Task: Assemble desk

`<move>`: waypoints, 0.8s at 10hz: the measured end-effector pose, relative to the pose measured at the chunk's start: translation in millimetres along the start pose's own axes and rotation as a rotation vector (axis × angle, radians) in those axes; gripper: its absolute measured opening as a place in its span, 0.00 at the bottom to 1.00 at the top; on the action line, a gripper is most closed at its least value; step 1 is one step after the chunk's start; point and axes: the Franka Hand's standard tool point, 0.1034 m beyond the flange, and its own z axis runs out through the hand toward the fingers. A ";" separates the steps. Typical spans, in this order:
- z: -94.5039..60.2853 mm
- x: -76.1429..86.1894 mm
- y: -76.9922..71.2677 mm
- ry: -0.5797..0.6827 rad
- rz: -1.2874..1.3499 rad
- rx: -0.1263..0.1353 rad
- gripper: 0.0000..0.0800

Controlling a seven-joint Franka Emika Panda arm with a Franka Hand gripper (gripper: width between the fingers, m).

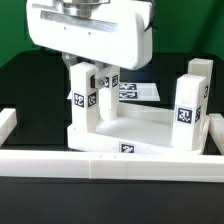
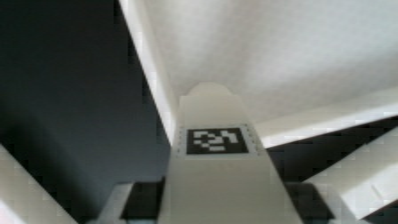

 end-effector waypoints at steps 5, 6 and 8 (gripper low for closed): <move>0.7 1.2 1.5 -0.011 0.414 0.033 0.36; 1.2 1.9 3.2 -0.017 0.504 0.045 0.36; 1.1 2.2 3.0 -0.021 0.624 0.047 0.36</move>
Offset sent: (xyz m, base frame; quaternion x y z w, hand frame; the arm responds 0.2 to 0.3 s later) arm -0.0053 -0.0029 -0.0009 0.0337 0.0043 0.2120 0.9767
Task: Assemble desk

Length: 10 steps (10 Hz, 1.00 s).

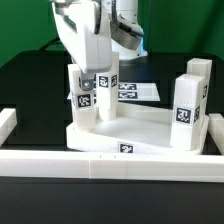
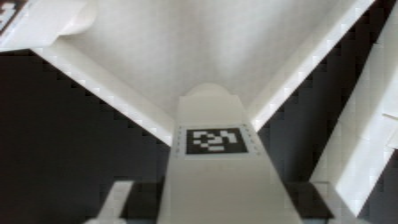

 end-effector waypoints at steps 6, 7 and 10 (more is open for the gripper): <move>0.8 -0.7 -2.5 0.000 0.408 0.032 0.36; 1.5 -1.9 -3.9 0.011 0.511 0.057 0.36; 1.1 -1.6 -10.2 -0.020 0.776 0.133 0.36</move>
Offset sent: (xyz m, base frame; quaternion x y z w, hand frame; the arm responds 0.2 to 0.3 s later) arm 0.0000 0.0000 0.0000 0.0000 0.0000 0.1938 0.9810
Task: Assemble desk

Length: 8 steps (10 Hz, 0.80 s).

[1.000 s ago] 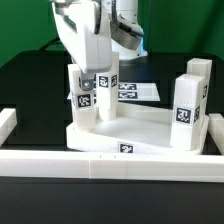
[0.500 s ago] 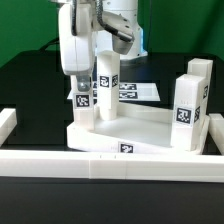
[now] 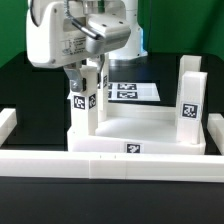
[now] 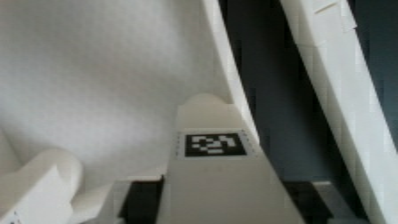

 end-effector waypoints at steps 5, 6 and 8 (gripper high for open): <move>0.5 -2.3 0.3 -0.007 -0.065 -0.026 0.63; -0.7 -4.0 -1.9 -0.009 -0.128 -0.020 0.77; -0.3 -3.5 -1.6 -0.010 -0.280 -0.020 0.80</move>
Offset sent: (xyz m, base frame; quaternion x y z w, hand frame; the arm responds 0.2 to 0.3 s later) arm 0.0000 0.0000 0.0000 0.0000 0.0000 -0.0650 0.9979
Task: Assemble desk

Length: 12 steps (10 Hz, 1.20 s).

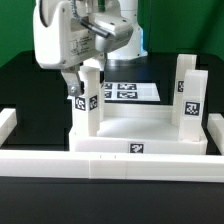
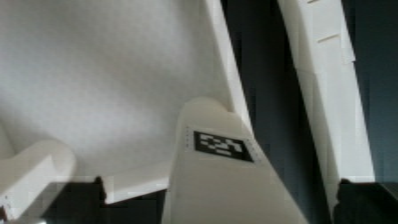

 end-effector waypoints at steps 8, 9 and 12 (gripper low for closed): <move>-1.8 -1.8 -1.3 0.050 -0.679 -0.042 0.81; -1.0 0.3 -1.1 0.048 -0.790 -0.047 0.81; -0.9 -1.2 -0.7 0.052 -1.030 -0.061 0.81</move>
Offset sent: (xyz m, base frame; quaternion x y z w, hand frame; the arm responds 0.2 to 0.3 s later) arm 0.0000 0.0000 0.0000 0.0000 0.0000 -0.1296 0.9916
